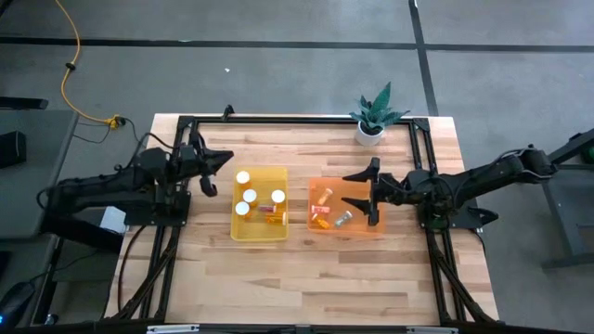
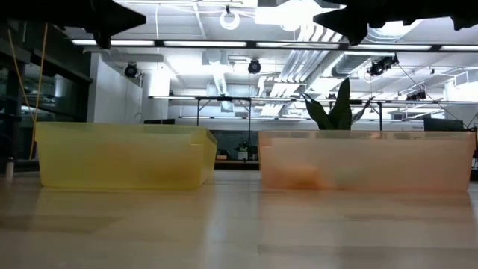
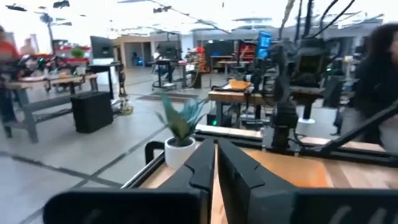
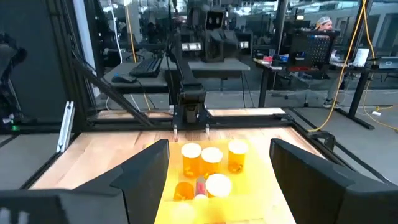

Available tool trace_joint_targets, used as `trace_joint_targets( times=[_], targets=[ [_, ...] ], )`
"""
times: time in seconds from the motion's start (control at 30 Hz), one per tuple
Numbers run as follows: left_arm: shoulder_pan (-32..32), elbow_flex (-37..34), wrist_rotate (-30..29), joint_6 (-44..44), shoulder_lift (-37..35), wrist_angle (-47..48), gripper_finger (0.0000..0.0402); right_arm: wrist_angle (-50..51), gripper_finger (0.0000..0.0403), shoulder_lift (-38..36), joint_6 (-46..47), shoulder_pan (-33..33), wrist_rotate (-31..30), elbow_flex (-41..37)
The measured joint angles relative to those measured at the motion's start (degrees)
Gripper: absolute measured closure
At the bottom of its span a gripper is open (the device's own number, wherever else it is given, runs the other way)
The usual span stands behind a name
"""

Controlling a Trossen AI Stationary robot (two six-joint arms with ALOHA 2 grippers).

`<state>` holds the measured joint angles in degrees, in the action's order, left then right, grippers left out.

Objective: Pick and place medicine bottles into bin by pill shape (circle, oval)
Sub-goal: Return to Home Position

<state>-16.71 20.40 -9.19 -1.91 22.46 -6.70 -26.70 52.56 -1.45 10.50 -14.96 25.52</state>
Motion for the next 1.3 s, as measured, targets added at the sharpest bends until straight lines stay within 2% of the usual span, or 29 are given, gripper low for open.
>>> trace_joint_targets(
  times=[0.2, 0.4, 0.97, 1.3],
  targets=[
    [-1.07, -2.56, -0.07, 2.55, -1.96, -0.05, 0.0399, -1.5, 0.0131, -0.02, -0.38, 0.0, -0.09, 0.0],
    [-0.09, -3.69, 0.22, 4.94, -2.25, -1.05, 0.0401, -1.72, 0.0131, -0.02, -0.53, -0.01, -2.69, 0.0],
    [12.36, -3.74, -0.76, 4.42, -2.27, -3.45, 0.0401, -1.69, 0.0131, -0.02, 0.1, 0.0, -2.91, 0.0],
    [13.75, -3.74, -0.49, 1.24, -2.98, -0.87, 0.0401, -1.61, 0.0131, -0.02, 1.59, 0.02, -2.89, 0.0]
  ],
)
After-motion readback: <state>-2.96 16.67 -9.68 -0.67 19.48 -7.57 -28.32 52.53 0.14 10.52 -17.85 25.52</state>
